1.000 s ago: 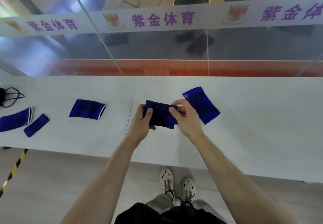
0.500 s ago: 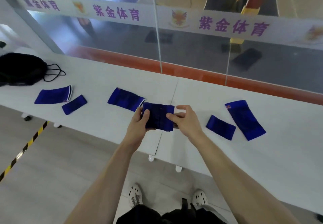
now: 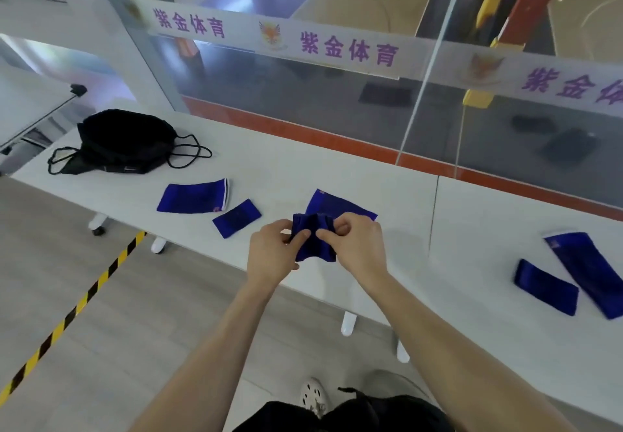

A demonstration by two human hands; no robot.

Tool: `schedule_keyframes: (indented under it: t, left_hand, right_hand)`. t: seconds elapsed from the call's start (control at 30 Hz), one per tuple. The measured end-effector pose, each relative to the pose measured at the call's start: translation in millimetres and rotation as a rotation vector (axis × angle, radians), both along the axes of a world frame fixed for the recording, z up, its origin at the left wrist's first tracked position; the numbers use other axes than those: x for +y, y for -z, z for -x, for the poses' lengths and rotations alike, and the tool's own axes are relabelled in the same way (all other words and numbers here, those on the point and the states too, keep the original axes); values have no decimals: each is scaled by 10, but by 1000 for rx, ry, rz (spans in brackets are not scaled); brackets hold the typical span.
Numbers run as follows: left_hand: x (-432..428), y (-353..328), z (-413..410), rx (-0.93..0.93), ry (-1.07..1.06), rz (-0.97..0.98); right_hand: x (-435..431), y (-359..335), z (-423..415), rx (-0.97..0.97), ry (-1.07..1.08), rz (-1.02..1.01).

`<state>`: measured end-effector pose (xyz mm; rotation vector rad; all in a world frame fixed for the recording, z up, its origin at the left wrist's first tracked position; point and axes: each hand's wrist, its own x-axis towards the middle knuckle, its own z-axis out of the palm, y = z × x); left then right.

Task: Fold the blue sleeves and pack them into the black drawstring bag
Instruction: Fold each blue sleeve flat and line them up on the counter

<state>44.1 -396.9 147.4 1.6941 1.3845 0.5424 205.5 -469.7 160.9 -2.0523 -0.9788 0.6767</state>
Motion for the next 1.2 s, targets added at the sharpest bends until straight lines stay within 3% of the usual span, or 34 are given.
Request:
schedule_keyframes:
  t: [0.2, 0.33, 0.43, 0.57, 0.67, 0.8, 0.9, 1.0, 1.1, 1.2]
  left_hand:
    - [418, 118, 119, -84, 80, 36]
    - [903, 180, 257, 50, 202, -21]
    - [1355, 202, 332, 106, 167, -21]
    - [1940, 176, 424, 158, 252, 60]
    - [2311, 176, 480, 176, 366, 116]
    - [2750, 237, 505, 144, 305, 213]
    - [3033, 256, 490, -82, 65, 641]
    - [3297, 323, 488, -288, 30, 958]
    - [3572, 551, 459, -278, 43, 938]
    - [3827, 848, 475, -155, 48, 814]
  right_hand:
    - [587, 134, 242, 93, -59, -13]
    - [1085, 206, 293, 210, -103, 15]
    - [1508, 290, 294, 310, -180, 5]
    - [1972, 394, 141, 247, -237, 8]
    - [2220, 418, 29, 326, -413, 45]
    - [2503, 530, 72, 54, -398, -82]
    - [2695, 691, 132, -232, -404, -192]
    - [2871, 857, 264, -448, -433, -279]
    - [3002, 976, 451, -574, -526, -278]
    - [3070, 1076, 627, -509, -530, -16]
